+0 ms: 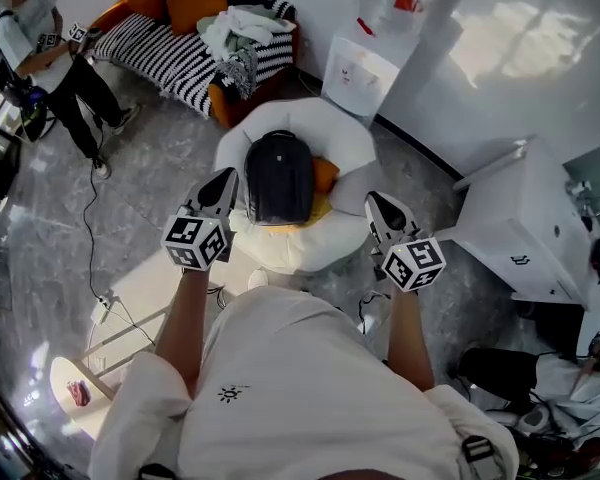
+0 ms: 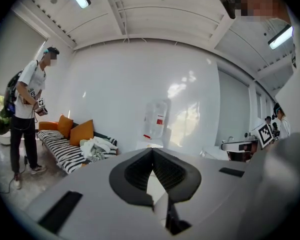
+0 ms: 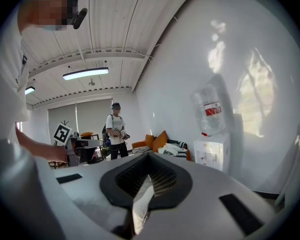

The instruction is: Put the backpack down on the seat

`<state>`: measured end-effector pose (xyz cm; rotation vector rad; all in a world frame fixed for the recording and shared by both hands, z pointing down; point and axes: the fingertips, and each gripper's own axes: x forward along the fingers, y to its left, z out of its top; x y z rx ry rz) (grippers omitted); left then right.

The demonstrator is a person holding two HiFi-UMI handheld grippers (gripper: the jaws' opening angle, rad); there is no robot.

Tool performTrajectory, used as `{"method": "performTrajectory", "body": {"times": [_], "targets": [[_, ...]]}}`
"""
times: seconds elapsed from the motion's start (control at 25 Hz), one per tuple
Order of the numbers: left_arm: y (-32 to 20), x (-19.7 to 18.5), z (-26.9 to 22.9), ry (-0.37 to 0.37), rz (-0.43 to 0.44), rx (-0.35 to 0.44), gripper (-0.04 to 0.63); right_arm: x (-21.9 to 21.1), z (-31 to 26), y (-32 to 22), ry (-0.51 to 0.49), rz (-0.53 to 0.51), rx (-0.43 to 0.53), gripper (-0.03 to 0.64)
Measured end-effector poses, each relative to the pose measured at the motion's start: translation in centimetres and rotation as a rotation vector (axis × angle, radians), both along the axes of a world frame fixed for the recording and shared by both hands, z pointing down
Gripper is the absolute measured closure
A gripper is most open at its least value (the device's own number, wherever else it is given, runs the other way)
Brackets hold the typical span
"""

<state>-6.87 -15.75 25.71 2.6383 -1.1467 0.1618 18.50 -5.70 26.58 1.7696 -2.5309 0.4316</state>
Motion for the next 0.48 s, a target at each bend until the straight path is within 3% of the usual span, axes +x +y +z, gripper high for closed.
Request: {"method": "performTrajectory", "body": {"times": [0.48], "targets": [[-0.3,-0.1,-1.2,0.024,-0.003,0.036,0.578,-0.5,-1.3,-0.1,0.005,0.005,0.025,0.595]]}}
